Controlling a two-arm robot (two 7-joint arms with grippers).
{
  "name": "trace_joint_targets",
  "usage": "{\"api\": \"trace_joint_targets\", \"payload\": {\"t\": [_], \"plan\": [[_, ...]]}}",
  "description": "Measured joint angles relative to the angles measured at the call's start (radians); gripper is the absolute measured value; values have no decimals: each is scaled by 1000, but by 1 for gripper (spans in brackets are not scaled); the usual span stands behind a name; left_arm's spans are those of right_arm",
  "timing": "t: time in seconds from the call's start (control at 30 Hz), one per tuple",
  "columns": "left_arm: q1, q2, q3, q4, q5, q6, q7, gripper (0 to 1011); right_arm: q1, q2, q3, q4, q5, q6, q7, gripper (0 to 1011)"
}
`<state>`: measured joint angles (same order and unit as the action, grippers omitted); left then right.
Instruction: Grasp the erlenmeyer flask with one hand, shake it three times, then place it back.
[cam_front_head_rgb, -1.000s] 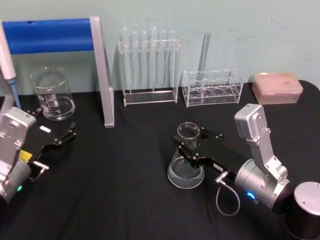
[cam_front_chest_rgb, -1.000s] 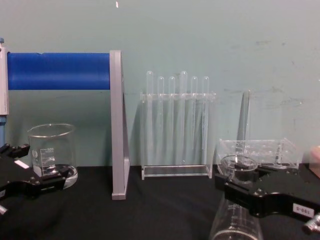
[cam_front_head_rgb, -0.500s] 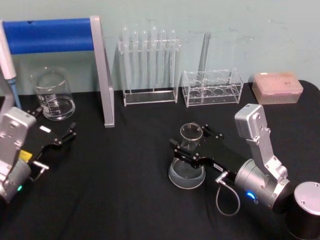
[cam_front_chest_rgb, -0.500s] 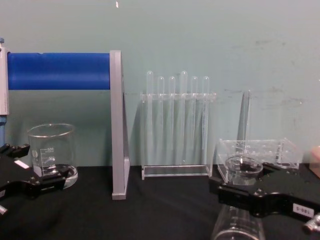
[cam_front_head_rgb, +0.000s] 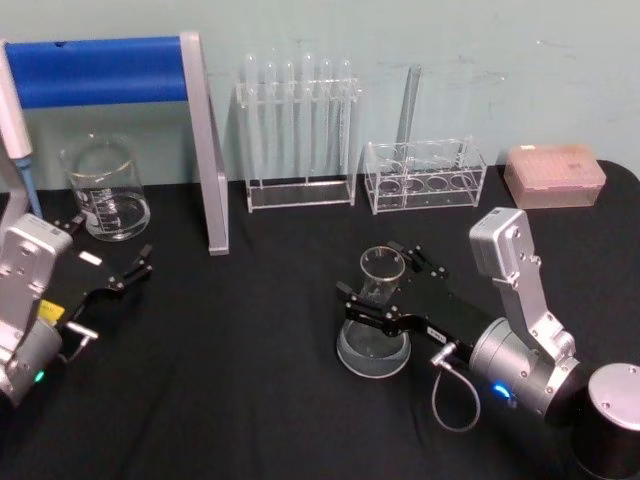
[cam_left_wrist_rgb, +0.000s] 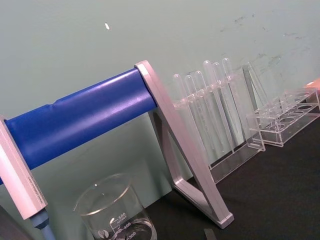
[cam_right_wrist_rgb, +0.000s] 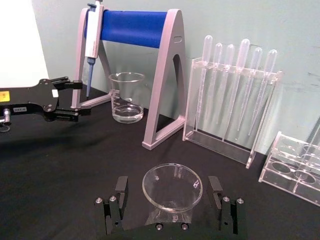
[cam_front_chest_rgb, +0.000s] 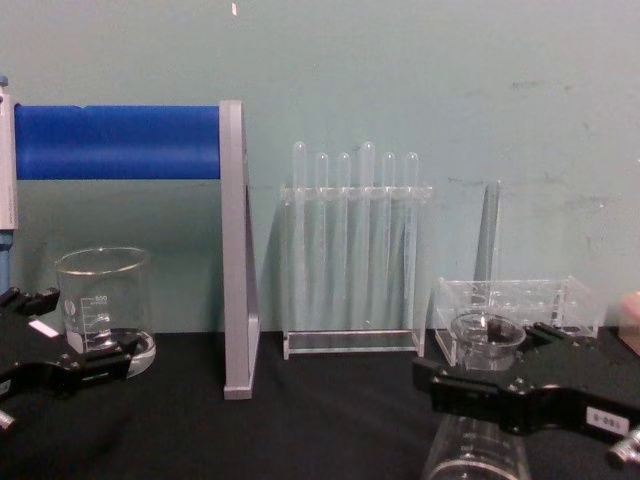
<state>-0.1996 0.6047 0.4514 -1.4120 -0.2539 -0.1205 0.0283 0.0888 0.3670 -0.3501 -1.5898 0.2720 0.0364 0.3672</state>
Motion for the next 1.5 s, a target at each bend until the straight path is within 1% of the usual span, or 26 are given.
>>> {"api": "trace_joint_targets", "payload": {"t": [0.1,0.33,0.53,0.63,0.67,0.77,0.83,0.87,0.93,1.03,1.17,1.2,1.33,1.37,1.4,1.5], "plan": [[0,0,0,0,0,0,0,1001,-4,9,2,-3,4,0,7,1003],[0,0,0,0,0,0,0,1001,-40,53,19,-32,25,4,30,1003],[0,0,0,0,0,0,0,1001,-99,110,49,-74,57,-14,58,1003],[0,0,0,0,0,0,0,1001,-120,130,61,-88,68,-24,66,1003],[0,0,0,0,0,0,0,1001,-134,142,70,-97,76,-31,70,1002],[0,0,0,0,0,0,0,1001,-150,156,82,-107,84,-40,72,1003],[0,0,0,0,0,0,0,1001,-163,167,98,-110,89,-46,66,1003],[0,0,0,0,0,0,0,1001,-163,167,98,-110,89,-46,66,1003],[0,0,0,0,0,0,0,1001,-164,167,111,-108,89,-48,51,1003],[0,0,0,0,0,0,0,1001,-153,155,127,-91,84,-45,18,1003],[0,0,0,0,0,0,0,1001,-125,129,143,-60,59,-35,-31,1003],[0,0,0,0,0,0,0,1001,-107,114,149,-41,43,-34,-55,1003],[0,0,0,0,0,0,0,1001,-65,81,159,3,4,-33,-104,1002],[0,0,0,0,0,0,0,1001,-45,68,160,23,-16,-36,-124,1002],[0,0,0,0,0,0,0,1001,-45,68,160,23,-16,-36,-124,1003],[0,0,0,0,0,0,0,1001,-1,38,161,66,-63,-40,-170,1003]]}}
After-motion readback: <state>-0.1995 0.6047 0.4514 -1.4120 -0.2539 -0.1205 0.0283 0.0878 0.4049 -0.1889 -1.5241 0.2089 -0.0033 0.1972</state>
